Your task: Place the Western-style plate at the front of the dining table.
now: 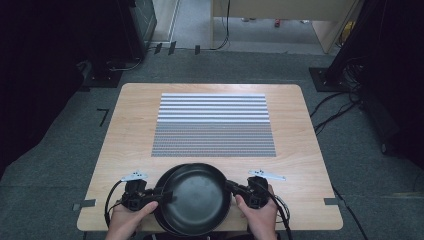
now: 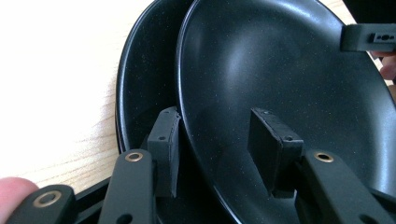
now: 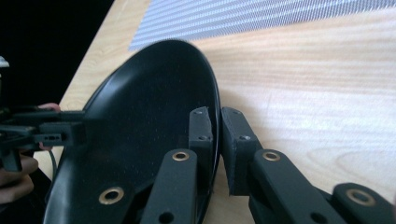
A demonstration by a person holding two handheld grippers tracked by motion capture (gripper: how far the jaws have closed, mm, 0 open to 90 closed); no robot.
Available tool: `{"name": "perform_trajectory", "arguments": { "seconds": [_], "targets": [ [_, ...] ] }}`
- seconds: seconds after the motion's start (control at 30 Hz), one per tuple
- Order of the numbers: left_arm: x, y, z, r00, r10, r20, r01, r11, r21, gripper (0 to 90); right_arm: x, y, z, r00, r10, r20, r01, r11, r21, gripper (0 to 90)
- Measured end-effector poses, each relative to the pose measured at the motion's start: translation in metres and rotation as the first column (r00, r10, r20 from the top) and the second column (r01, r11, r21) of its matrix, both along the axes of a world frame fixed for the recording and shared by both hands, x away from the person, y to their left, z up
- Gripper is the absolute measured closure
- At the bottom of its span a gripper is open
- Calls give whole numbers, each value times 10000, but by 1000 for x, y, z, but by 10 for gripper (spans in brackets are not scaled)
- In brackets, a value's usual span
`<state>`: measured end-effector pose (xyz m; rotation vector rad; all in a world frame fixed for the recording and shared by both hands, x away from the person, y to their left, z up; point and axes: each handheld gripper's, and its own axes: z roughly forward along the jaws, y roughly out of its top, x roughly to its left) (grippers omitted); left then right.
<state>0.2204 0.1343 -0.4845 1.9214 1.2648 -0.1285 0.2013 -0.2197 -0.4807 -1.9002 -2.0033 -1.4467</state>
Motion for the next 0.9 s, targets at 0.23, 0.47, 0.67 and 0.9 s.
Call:
{"name": "perform_trajectory", "arguments": {
  "seconds": [0.23,0.47,0.67,0.9],
  "targets": [
    [1,7,-4,9989,250,-393,-273,9978,-598,624,3,3,-6,9982,56,-601,-33,9993,385,833],
    [0,10,-4,9990,383,-236,-399,9964,-751,698,4,-1,-9,9980,-234,-586,299,9932,1129,857],
    [-1,7,-1,9984,562,-59,-565,9943,-903,749,4,-7,-7,9982,-370,-465,434,9886,1444,861],
    [-2,6,9,9967,772,257,-739,9912,-1102,776,7,-13,-5,9983,-287,-513,373,9840,1743,861]
  ]
}}
